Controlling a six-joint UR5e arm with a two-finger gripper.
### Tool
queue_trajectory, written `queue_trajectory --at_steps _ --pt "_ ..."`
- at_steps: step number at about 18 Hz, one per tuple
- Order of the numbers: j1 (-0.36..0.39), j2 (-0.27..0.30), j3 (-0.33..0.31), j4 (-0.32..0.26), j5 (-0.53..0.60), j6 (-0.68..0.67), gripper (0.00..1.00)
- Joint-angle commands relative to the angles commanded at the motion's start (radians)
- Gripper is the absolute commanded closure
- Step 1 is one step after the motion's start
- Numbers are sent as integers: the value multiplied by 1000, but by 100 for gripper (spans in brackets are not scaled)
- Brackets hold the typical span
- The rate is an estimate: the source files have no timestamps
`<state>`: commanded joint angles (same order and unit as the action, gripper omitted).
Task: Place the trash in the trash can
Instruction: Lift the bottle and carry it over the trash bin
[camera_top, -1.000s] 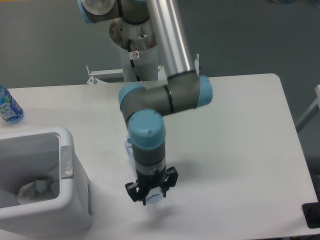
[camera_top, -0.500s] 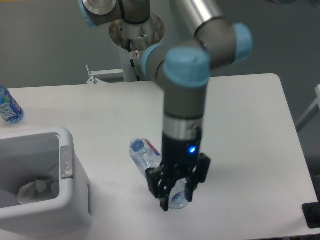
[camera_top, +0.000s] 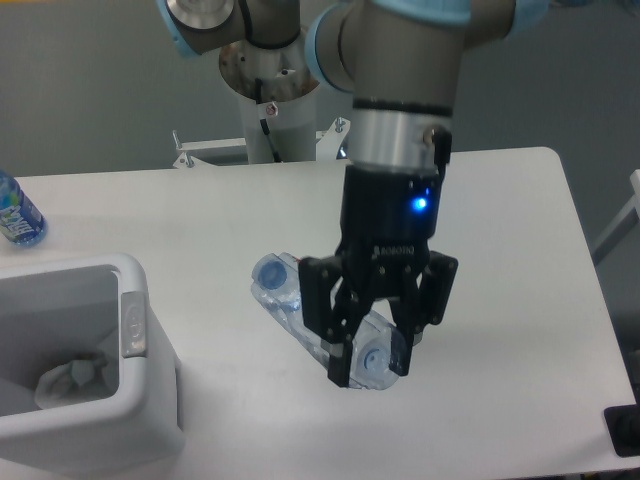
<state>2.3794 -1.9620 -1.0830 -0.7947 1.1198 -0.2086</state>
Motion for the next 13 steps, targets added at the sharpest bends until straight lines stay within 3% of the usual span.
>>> queue_trajectory --at_steps 8,13 --pt "-160 -5 -9 5 -2 -3 38" --pt "-213 -14 -15 5 0 -8 38"
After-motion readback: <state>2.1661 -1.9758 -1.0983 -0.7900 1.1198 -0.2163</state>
